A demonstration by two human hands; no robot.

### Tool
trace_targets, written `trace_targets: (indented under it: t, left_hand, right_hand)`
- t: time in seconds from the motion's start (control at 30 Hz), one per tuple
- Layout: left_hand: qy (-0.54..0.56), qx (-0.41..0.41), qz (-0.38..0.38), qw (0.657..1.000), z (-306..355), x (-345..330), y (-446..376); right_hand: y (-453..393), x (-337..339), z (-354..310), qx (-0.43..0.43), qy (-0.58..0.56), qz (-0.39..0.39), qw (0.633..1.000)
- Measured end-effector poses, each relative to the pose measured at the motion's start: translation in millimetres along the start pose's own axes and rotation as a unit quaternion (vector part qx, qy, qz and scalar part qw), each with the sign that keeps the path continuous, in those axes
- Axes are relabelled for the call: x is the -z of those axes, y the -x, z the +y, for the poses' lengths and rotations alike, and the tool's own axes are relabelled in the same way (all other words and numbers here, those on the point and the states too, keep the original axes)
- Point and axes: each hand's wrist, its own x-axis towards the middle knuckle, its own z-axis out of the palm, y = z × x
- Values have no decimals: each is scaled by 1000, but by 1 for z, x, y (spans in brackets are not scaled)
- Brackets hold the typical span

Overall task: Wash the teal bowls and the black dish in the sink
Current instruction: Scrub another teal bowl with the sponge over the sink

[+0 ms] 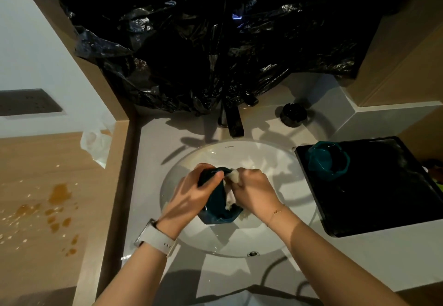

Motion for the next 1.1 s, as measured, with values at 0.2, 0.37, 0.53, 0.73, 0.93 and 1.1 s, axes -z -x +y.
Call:
trace_targets:
  t: [0.2,0.37,0.53,0.73,0.93,1.1]
  left_hand:
    - [-51,24,231,971,22,-22,7]
    - [61,80,143,985,-3,-22,14]
    - [63,31,-65,995,-1,15,4]
    - [-8,21,2,1000,3,1,-13]
    - [-29,20,217,976,14,-29,5]
    - [105,111,91,984,-11,-20,12]
  right_hand:
    - [5,-35,-17,-285,-485,-19,827]
    - [8,-36,-5,-239,-380,-8,894]
    - [4,-11,3,-12,-59,-20,998]
    - [-4,-13,-1,-59,-92,34,993]
    - [6,-57,-5,-282,-418,9,863]
    - [1,-38,5,-177,-207,3,962]
